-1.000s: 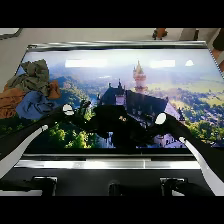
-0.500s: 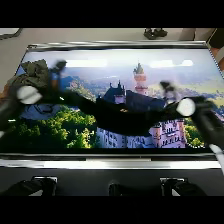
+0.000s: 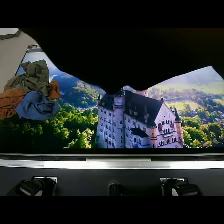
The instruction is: Fold the shirts.
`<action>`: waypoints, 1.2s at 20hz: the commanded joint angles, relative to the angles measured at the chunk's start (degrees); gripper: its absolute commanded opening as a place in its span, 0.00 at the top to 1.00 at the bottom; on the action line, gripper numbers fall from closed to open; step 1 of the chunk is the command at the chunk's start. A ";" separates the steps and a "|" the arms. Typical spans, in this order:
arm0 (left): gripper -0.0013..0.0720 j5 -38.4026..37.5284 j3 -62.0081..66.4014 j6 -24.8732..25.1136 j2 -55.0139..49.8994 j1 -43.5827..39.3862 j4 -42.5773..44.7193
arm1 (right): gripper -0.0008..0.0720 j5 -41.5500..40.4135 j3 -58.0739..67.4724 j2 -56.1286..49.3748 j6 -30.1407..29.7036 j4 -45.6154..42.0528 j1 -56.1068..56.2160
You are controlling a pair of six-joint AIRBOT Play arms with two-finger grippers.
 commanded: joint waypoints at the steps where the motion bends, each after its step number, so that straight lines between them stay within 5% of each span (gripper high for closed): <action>1: 0.94 -5.22 0.94 -0.20 1.33 -1.07 5.38 | 0.93 8.59 1.05 2.16 0.28 0.15 -0.17; 6: 0.94 -21.33 0.00 -1.75 -6.67 0.35 21.00 | 0.93 47.60 -0.83 -7.63 -2.80 2.03 -0.17; 8: 0.94 -21.14 -3.96 -0.26 -11.15 3.45 21.14 | 0.93 53.31 -7.26 -13.05 -4.90 7.04 -0.17; 10: 0.94 -20.61 -9.16 -0.31 -16.59 6.45 21.05 | 0.93 47.65 -16.85 -17.66 -5.70 14.40 -0.17; 13: 0.94 -15.96 -15.47 -0.52 -27.21 9.92 18.05 | 0.93 23.45 -28.37 -26.73 -6.47 20.26 -0.17; 17: 0.94 -15.85 -15.58 -0.55 -40.83 10.23 14.56 | 0.93 -6.16 -28.96 -39.45 -4.07 20.87 -0.17; 21: 0.94 -18.38 -15.58 -0.52 -48.37 10.23 7.26 | 0.92 -11.41 -28.96 -47.60 1.99 28.41 -0.17; 22: 0.94 -18.32 -15.58 -0.52 -49.20 10.23 5.77 | 0.85 -11.15 -28.96 -48.76 1.95 30.05 -0.17; 24: 0.94 -18.34 -15.58 -0.48 -49.83 10.25 5.22 | 0.36 -9.31 -28.30 -48.78 1.07 30.53 -0.42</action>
